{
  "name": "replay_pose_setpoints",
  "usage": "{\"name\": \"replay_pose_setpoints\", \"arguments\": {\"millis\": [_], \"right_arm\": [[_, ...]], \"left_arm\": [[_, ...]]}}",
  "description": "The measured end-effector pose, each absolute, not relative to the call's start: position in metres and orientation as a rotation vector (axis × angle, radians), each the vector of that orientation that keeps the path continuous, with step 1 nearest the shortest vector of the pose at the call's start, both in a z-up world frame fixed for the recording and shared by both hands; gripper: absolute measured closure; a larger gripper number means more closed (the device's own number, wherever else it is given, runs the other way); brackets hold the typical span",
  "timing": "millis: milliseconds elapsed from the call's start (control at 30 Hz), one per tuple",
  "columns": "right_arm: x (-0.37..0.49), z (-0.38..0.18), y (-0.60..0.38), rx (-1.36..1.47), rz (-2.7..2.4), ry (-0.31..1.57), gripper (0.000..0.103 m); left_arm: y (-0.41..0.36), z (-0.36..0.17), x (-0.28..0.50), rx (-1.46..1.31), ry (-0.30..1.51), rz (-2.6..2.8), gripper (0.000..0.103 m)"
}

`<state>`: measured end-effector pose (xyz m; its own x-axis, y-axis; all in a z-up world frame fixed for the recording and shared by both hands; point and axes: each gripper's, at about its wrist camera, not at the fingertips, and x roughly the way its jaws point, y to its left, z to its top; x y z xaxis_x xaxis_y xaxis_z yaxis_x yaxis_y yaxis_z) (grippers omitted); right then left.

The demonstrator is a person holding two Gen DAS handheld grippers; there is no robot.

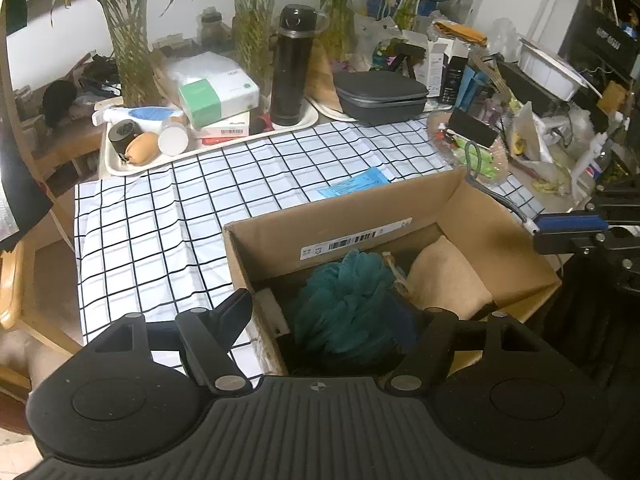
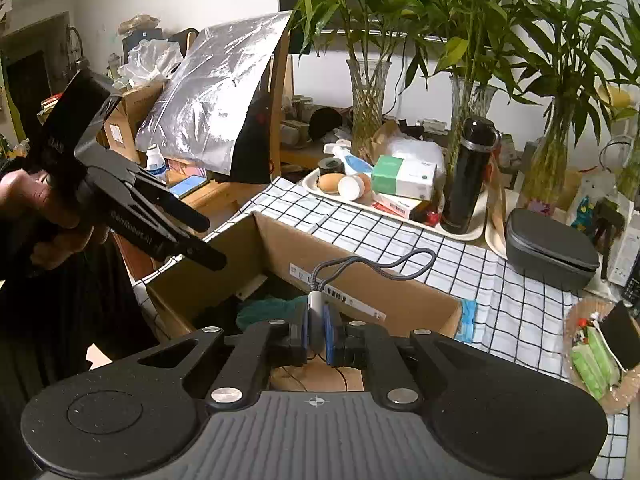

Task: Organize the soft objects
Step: 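Open both grippers to drop the device and cable into the box, then withdraw both grippers from the box and move the right toward the wipes pack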

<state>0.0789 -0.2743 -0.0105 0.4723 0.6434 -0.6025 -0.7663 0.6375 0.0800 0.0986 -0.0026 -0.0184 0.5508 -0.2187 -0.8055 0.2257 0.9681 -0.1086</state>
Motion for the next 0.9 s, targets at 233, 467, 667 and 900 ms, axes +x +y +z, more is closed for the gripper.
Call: {"name": "replay_pose_setpoints", "arguments": {"millis": [233,467,667,900], "right_arm": [[0.087,-0.032,-0.265,-0.242,0.849,0.743,0.061],[0.091,-0.04,-0.272,-0.199,0.81,0.754,0.0],[0.093,-0.042,-0.276,-0.217,0.761,0.765,0.0],[0.098,-0.048,-0.277,-0.241,0.705,0.776,0.0]], "left_arm": [[-0.002,-0.014,0.093,0.019,0.928,-0.252,0.032],[0.0,-0.011,0.083,0.01,0.899,-0.287,0.032],[0.007,-0.008,0.076,-0.016,0.866,-0.301,0.032],[0.007,-0.012,0.078,-0.015,0.873,-0.299,0.032]]}}
